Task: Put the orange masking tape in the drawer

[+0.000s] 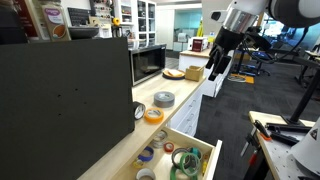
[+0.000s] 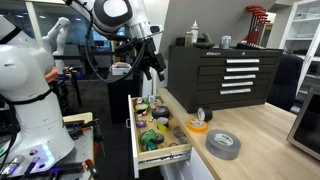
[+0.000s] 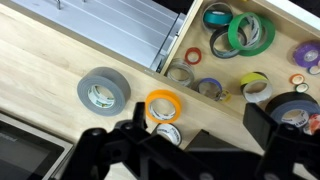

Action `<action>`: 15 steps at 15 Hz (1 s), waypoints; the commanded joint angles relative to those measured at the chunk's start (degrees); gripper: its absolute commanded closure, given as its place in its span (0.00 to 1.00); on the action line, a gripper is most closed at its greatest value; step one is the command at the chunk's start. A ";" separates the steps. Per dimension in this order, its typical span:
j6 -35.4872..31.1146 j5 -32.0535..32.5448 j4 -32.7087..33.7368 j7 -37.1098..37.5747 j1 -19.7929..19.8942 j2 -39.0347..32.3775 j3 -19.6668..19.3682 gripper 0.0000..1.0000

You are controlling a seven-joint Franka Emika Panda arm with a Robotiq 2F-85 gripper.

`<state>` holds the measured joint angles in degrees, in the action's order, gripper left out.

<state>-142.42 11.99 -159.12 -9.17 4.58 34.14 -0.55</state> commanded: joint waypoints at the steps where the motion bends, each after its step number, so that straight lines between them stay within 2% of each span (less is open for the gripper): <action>1: -0.64 1.64 3.97 -0.37 -1.44 -8.15 1.35 0.00; 6: -3.13 2.50 9.67 -3.60 -3.62 -18.80 1.79 0.00; 9: -5.66 5.35 15.20 -3.97 -3.17 -27.30 2.26 0.00; 15: -4.86 10.19 26.48 -3.63 -3.47 -40.71 1.41 0.00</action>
<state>-147.61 19.79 -138.72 -12.53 1.47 -0.28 1.71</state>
